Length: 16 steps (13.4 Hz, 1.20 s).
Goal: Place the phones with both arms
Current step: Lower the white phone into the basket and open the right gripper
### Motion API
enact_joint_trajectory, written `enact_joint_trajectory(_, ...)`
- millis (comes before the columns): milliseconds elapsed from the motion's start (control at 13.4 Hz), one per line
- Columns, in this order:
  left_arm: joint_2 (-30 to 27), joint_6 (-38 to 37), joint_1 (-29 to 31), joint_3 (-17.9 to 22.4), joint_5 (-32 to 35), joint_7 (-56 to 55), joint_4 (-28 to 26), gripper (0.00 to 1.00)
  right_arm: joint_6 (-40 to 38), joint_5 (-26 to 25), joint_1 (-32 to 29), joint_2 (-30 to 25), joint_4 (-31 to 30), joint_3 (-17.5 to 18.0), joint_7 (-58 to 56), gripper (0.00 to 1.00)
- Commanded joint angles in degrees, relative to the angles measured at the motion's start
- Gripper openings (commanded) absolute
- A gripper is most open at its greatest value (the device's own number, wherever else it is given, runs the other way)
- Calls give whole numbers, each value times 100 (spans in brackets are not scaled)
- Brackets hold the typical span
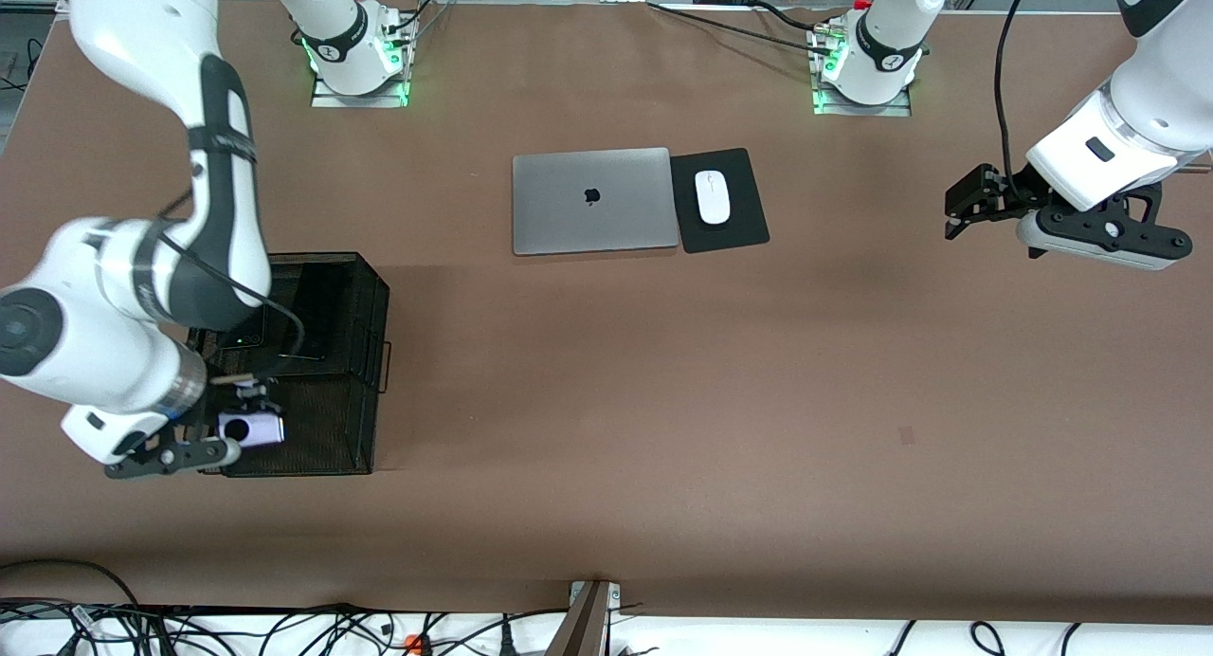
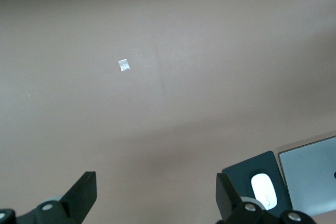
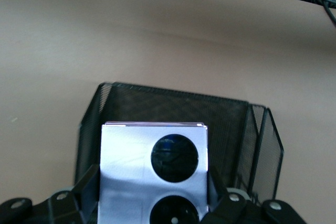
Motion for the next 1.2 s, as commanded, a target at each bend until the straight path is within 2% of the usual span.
enact_joint_trajectory(0,-21,-266,-68,-42,157,62,113,100,339,319,-131,460,177,-11,34,0)
enact_joint_trajectory(149,-117,-328,-60,-68,149,89,227,100,461,451,-166,724,151,-11,34,0)
enact_joint_trajectory(224,-74,-363,-60,-59,149,89,454,100,541,521,-175,812,124,-11,16,0)
enact_joint_trajectory(373,14,-469,-42,-59,157,71,290,100,751,767,-219,1014,116,-11,7,0)
enact_joint_trajectory(448,-47,-504,-34,-68,149,132,342,100,822,855,-228,1093,115,-11,16,18)
enact_joint_trajectory(523,-117,-652,-51,-85,140,133,412,100,823,961,-237,1103,115,-11,16,82)
enact_joint_trajectory(598,-161,-854,-69,-129,131,141,395,100,797,1066,-246,1085,115,-20,16,100)
enact_joint_trajectory(672,-170,-899,-34,-278,131,159,404,100,744,1084,-263,1050,115,-20,16,100)
enact_joint_trajectory(896,-399,-1189,2,-288,104,72,360,100,254,1050,-246,761,133,-72,25,100)
enact_joint_trajectory(1046,-76,-806,10,-279,53,63,412,100,-300,997,-184,428,142,-309,-1,100)
enact_joint_trajectory(1120,4,-655,28,-279,8,114,413,100,-555,875,-167,174,142,-319,7,100)
